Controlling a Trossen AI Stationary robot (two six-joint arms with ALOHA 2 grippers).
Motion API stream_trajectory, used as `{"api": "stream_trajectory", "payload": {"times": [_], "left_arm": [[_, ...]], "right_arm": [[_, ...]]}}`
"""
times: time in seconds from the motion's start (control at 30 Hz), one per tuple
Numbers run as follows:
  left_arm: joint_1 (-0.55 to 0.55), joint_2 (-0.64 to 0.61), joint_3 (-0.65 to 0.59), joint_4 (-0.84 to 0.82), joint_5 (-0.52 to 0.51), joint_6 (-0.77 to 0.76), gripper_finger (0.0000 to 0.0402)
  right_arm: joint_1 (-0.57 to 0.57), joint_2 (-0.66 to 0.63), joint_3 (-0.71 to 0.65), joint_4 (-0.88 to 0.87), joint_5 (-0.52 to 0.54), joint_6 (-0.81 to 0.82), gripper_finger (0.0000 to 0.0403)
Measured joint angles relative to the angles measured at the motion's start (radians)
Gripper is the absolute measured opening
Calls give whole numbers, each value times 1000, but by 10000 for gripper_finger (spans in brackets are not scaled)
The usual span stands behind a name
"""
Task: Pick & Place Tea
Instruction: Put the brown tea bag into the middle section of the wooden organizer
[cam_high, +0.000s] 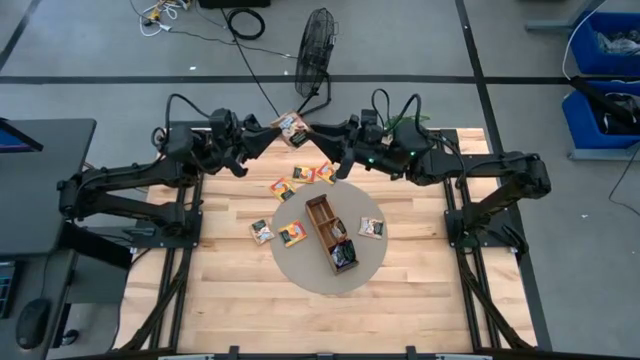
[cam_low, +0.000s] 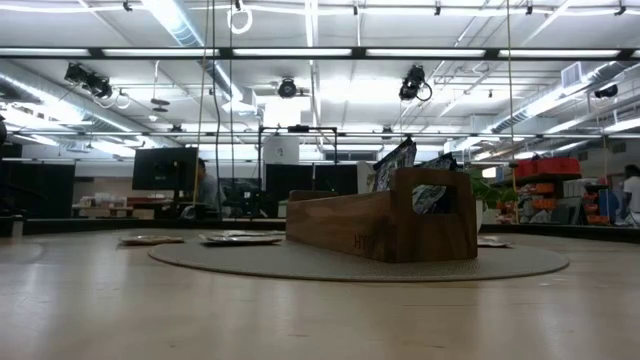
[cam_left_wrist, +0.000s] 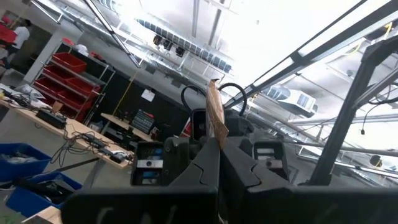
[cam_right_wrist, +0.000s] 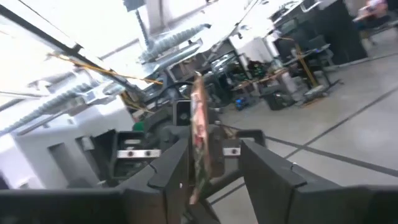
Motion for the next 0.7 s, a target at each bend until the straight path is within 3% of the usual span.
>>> {"api": "stream_trajectory", "payload": {"times": [0.4,0.6,0.7], "left_arm": [[0,0,0,-4,-15,-1,1],[0,0,0,-8,-16,-3,1],[0,0,0,-12,-16,-8,2]], "right_arm": [[-9,26,1,31,-43,43,80],[-9,43,1,63,-68,35,11],[-9,41,1,57,-67,35,8]]}}
